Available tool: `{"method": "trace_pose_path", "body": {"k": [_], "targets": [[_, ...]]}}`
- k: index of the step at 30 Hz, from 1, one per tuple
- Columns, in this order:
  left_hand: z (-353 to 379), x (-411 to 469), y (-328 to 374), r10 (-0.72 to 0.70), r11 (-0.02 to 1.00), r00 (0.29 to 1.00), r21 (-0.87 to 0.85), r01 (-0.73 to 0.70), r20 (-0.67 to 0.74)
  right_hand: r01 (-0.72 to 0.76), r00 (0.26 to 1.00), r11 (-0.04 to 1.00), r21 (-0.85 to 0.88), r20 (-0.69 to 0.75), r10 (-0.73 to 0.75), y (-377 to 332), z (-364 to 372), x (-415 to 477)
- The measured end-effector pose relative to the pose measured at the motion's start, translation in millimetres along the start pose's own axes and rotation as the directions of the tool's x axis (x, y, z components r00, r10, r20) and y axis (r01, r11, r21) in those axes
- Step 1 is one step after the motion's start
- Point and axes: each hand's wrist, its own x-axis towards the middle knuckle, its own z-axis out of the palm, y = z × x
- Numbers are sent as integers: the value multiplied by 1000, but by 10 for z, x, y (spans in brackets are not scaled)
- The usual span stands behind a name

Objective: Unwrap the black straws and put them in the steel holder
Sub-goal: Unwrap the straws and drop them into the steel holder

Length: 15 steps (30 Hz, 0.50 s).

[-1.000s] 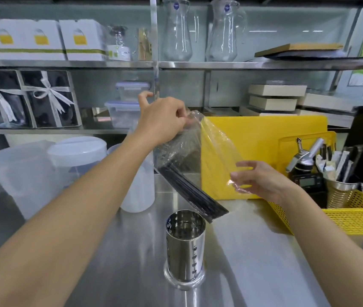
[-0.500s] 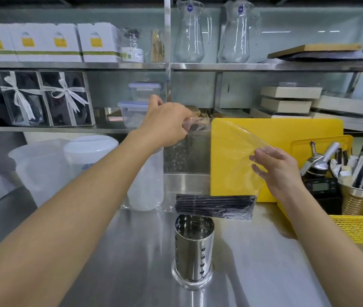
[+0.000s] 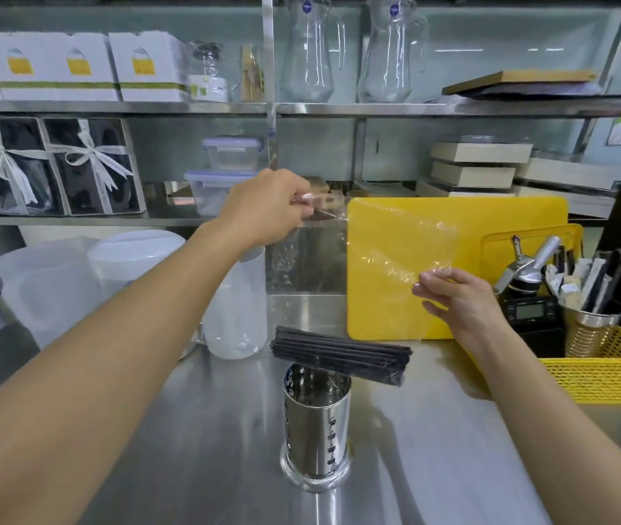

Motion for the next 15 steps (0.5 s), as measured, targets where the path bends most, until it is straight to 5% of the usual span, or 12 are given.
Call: {"method": "trace_pose_path", "body": {"k": [4,10,15], "targets": [[-88,34,5,44,998,969,-40,-55,-244,188,982,981,-46,-21,-189,-204,53,11],[-45,54,-58,-78,996,993,-49,74,-92,272,957,952,-141,-68,-283,-138,130,-23],[-88,102,-63,-121,991,988,-76,114,-95,295,952,941,-166,-39,-305,-145,138,0]]}}
